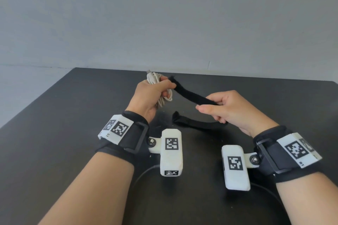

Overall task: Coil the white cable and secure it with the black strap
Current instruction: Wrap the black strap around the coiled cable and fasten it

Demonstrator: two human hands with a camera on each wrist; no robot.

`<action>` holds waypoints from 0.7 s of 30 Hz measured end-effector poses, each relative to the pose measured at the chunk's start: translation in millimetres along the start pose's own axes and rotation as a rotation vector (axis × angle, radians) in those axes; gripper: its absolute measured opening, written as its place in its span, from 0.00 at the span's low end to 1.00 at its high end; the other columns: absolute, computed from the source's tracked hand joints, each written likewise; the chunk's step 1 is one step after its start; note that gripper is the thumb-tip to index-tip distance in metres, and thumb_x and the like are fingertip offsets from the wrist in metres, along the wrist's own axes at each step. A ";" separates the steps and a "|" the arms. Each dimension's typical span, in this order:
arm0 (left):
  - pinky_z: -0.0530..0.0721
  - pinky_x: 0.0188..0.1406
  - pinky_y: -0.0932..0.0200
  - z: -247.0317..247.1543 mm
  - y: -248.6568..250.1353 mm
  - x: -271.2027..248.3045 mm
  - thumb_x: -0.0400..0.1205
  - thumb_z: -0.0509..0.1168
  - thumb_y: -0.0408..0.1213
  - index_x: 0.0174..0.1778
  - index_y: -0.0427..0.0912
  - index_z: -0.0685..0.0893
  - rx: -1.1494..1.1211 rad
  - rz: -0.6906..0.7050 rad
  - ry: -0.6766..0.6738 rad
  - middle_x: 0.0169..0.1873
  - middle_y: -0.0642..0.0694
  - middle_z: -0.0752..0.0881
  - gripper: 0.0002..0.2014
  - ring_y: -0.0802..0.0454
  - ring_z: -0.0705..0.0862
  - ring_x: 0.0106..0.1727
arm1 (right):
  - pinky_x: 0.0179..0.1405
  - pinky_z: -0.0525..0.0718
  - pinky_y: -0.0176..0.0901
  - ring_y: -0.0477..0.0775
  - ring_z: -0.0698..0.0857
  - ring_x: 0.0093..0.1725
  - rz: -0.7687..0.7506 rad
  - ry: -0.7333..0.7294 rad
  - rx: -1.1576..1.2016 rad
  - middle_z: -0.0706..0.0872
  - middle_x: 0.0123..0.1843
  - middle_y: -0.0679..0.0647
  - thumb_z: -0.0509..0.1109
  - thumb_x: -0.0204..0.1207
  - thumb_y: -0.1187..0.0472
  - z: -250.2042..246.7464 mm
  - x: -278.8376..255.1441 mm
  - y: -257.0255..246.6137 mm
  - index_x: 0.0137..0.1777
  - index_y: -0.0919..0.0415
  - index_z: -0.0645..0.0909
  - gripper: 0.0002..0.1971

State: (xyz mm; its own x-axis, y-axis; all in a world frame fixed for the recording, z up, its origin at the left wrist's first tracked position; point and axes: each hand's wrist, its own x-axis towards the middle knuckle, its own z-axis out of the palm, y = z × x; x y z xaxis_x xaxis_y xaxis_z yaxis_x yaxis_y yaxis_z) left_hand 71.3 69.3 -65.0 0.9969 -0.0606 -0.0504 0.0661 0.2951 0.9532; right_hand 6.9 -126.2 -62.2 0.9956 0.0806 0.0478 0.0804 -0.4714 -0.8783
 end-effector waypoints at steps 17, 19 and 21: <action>0.80 0.37 0.56 -5.7 -5.3 0.9 0.70 0.77 0.31 0.42 0.40 0.81 0.288 0.039 0.109 0.37 0.41 0.87 0.11 0.56 0.75 0.23 | 0.40 0.88 0.38 0.53 0.89 0.40 -0.041 0.239 0.941 0.85 0.42 0.58 0.56 0.79 0.80 -10.0 8.0 7.9 0.48 0.66 0.84 0.16; 0.79 0.30 0.61 -1.0 -3.2 -2.9 0.71 0.77 0.30 0.41 0.39 0.81 0.270 0.043 -0.006 0.30 0.44 0.81 0.10 0.57 0.73 0.21 | 0.44 0.89 0.40 0.55 0.90 0.44 -0.041 0.250 1.026 0.81 0.44 0.59 0.53 0.79 0.82 -8.4 13.9 2.6 0.52 0.69 0.84 0.18; 0.78 0.26 0.64 6.2 -2.3 -7.0 0.71 0.77 0.31 0.42 0.36 0.82 0.252 0.035 -0.174 0.25 0.45 0.76 0.11 0.55 0.72 0.21 | 0.49 0.90 0.43 0.59 0.89 0.49 -0.041 0.261 1.067 0.79 0.48 0.60 0.52 0.78 0.84 -5.4 20.1 -2.2 0.58 0.72 0.82 0.20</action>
State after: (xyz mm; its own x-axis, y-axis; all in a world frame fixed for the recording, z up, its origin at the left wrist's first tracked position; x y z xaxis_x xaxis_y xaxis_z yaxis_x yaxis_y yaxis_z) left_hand 63.8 63.1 -65.1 0.9747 -0.2230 0.0148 -0.0025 0.0556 0.9985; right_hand 27.0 -128.3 -56.7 0.9828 -0.1684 0.0751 0.1557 0.5394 -0.8276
